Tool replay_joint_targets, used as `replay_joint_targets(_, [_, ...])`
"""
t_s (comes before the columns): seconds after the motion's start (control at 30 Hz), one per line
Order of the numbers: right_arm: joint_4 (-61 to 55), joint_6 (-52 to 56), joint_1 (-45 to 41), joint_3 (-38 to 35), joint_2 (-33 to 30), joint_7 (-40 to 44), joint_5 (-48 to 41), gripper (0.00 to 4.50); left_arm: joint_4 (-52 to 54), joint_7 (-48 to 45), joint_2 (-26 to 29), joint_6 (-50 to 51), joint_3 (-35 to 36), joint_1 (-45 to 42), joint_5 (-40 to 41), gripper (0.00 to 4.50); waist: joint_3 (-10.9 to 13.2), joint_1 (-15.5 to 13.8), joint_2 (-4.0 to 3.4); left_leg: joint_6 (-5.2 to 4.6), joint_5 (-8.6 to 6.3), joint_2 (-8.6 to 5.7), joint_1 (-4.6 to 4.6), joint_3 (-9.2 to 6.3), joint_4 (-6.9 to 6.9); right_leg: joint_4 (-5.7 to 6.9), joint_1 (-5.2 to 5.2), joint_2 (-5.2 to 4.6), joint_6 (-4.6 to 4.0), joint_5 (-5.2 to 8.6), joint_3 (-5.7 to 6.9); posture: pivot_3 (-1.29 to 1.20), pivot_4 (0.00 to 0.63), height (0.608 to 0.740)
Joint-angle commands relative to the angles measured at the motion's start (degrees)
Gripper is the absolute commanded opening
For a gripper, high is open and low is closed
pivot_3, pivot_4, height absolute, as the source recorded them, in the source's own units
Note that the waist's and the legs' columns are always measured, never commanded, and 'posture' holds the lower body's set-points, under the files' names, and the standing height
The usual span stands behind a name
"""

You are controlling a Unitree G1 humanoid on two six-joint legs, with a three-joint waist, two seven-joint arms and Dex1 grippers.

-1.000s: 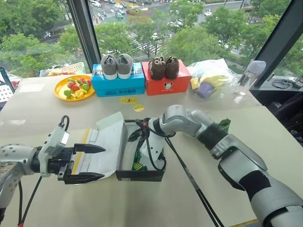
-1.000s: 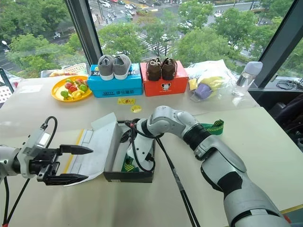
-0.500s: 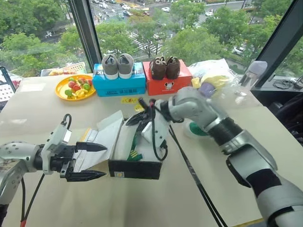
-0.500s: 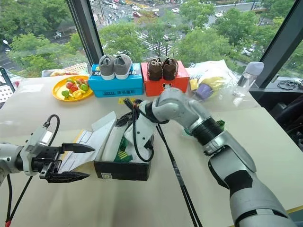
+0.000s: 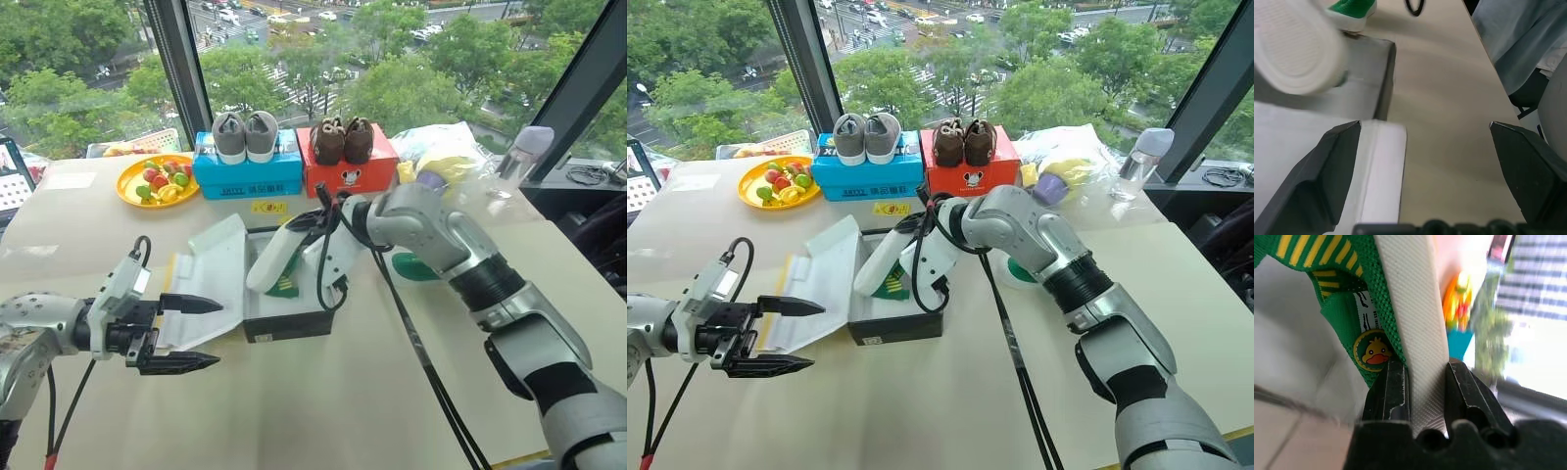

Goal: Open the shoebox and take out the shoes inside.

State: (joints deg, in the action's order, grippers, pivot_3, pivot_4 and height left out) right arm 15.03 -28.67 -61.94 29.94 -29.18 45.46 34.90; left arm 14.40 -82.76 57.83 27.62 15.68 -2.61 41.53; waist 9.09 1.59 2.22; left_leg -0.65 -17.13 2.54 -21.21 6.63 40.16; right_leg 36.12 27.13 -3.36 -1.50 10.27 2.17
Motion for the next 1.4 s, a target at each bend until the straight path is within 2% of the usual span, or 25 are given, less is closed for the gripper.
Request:
replay_joint_targets(0.03, [-7.43, 3.29, 2.67, -4.10, -0.16, -2.53, 0.03, 0.78, 0.33, -0.53, 0.32, -0.87, 0.63, -0.62, -0.06, 4.50, -0.01, -0.09, 0.01, 0.00, 0.00, 0.00, 0.00, -0.01, -0.01, -0.02, 0.00, 0.02, 0.00, 0.00, 0.01, 0.00, 0.150, 0.731])
replay_joint_targets(0.17, [-12.57, 7.45, 5.51, -7.07, -0.06, -3.21, -1.20, 0.78, 0.24, -0.67, 0.32, -0.91, 0.77, -0.49, -0.11, 4.50, -0.01, -0.16, 0.01, -0.02, -0.01, 0.00, -0.02, -0.02, -0.01, -0.04, -0.01, 0.01, 0.00, 0.01, 0.00, 0.00, 0.150, 0.731])
replay_joint_targets(0.33, [-16.90, 25.38, 6.83, -17.08, 0.01, 1.54, -12.18, 0.78, -0.26, -1.29, 0.09, -1.13, 0.48, -0.76, -0.50, 4.50, 0.00, -0.65, 0.01, -0.06, -0.04, -0.01, -0.07, -0.03, 0.08, -0.03, -0.01, 0.00, 0.01, 0.00, 0.00, 0.00, 0.150, 0.731])
replay_joint_targets(0.5, [-25.06, 66.24, 7.15, -33.89, 4.95, 2.53, -27.24, 0.78, -0.87, -1.74, -0.73, -1.95, -0.79, -1.13, -1.20, 4.50, -0.01, -1.02, 0.01, -0.22, -0.12, 0.00, -0.06, -0.05, 0.12, -0.01, -0.08, 0.00, 0.00, 0.00, 0.08, 0.00, 0.150, 0.731])
replay_joint_targets(0.6, [-28.15, 90.46, 4.91, -45.63, 10.43, -2.98, -32.79, 0.78, -1.29, -1.91, -1.00, -2.16, -1.52, -1.62, -1.23, 4.50, -0.01, -0.92, 0.01, -0.25, -0.14, 0.01, -0.07, -0.07, 0.13, 0.00, -0.08, -0.01, -0.01, -0.01, 0.08, 0.00, 0.150, 0.731])
replay_joint_targets(0.67, [-32.32, 107.70, 1.25, -60.17, 17.90, -6.99, -33.43, 0.78, -1.46, -2.11, -1.15, -2.18, -2.13, -2.04, -1.23, 4.50, -0.01, -0.72, 0.00, -0.26, -0.15, 0.01, -0.07, -0.13, 0.12, 0.02, -0.06, 0.00, -0.02, -0.02, 0.06, 0.00, 0.150, 0.731])
replay_joint_targets(0.73, [-38.13, 119.14, -2.79, -74.79, 26.42, -10.43, -32.81, 0.78, -1.84, -2.27, -1.27, -2.19, -2.75, -2.59, -1.34, 4.50, -0.03, -0.69, -0.07, -0.31, -0.18, 0.05, -0.07, -0.19, 0.10, 0.04, -0.03, 0.03, -0.04, -0.03, 0.05, 0.00, 0.150, 0.731])
replay_joint_targets(0.77, [-42.70, 120.89, -4.07, -81.39, 32.02, -11.97, -32.94, 0.78, -2.12, -2.46, -1.36, -2.24, -3.11, -2.93, -1.42, 4.50, -0.04, -0.73, -0.11, -0.31, -0.18, 0.04, -0.11, -0.27, 0.09, 0.04, 0.00, 0.05, -0.05, -0.04, 0.07, 0.00, 0.150, 0.731])
replay_joint_targets(0.87, [-54.43, 121.17, -3.08, -92.78, 46.23, -13.42, -37.50, 0.78, -2.98, -2.66, -1.65, -2.38, -4.27, -4.09, -1.76, 4.50, 0.01, -0.88, -0.32, -0.28, -0.17, 0.04, -0.05, -0.37, -0.15, 0.00, -0.01, 0.18, -0.07, -0.05, 0.14, 0.00, 0.150, 0.731])
replay_joint_targets(1.0, [-66.52, 121.17, -5.56, -113.82, 57.32, -14.43, -44.26, 0.78, -3.93, -3.46, -1.65, -2.27, -5.25, -5.70, -2.01, 4.50, 0.06, -1.97, -0.50, -0.18, -0.11, -0.27, -0.32, -0.32, -0.19, -0.09, 0.07, -0.05, -0.03, -0.07, 0.29, 0.00, 0.150, 0.731])
replay_joint_targets(1.1, [-74.13, 121.17, 8.36, -115.16, 65.07, -12.97, -48.76, 0.78, -4.97, -4.22, -1.32, -2.29, -5.80, -6.90, -2.35, 4.50, 0.18, -1.75, -0.71, -0.15, -0.09, -0.37, -0.31, -0.30, -0.19, -0.09, 0.02, -0.06, 0.05, -0.06, 0.19, 0.00, 0.150, 0.731])
replay_joint_targets(1.17, [-75.01, 121.17, 13.79, -116.47, 68.52, -13.51, -51.47, 0.78, -5.30, -4.74, -1.19, -2.11, -5.96, -7.40, -2.40, 4.50, 0.13, -0.97, -0.71, -0.17, -0.11, -0.47, -0.19, -0.31, -0.25, -0.17, 0.01, -0.10, 0.10, -0.06, 0.04, 0.00, 0.150, 0.731])
replay_joint_targets(1.27, [-74.67, 121.17, 23.36, -113.42, 73.38, -15.78, -55.40, 0.78, -5.95, -5.52, -1.11, -2.11, -6.59, -8.25, -2.88, 4.50, 0.09, -0.23, -0.65, -0.42, -0.25, -0.46, 0.15, -0.39, -0.36, -0.30, -0.41, -0.07, 0.13, -0.03, 0.01, 0.00, 0.150, 0.731])
replay_joint_targets(1.33, [-71.96, 121.17, 30.11, -108.68, 72.95, -18.50, -57.14, 0.78, -6.37, -5.97, -1.27, -2.09, -7.19, -9.10, -3.16, 4.50, 0.09, 0.01, -0.65, -0.49, -0.28, -0.51, 0.18, -0.54, -0.34, -0.23, -0.41, -0.11, 0.15, -0.02, -0.12, 0.00, 0.150, 0.731])
replay_joint_targets(1.4, [-68.15, 121.17, 35.18, -104.27, 69.73, -21.94, -58.74, 0.78, -6.74, -6.12, -1.65, -1.94, -7.80, -10.08, -3.35, 4.50, 0.10, 0.57, -0.65, -0.49, -0.27, -0.51, 0.27, -0.63, -0.30, -0.20, -0.49, -0.10, 0.16, -0.01, -0.15, 0.00, 0.150, 0.731])
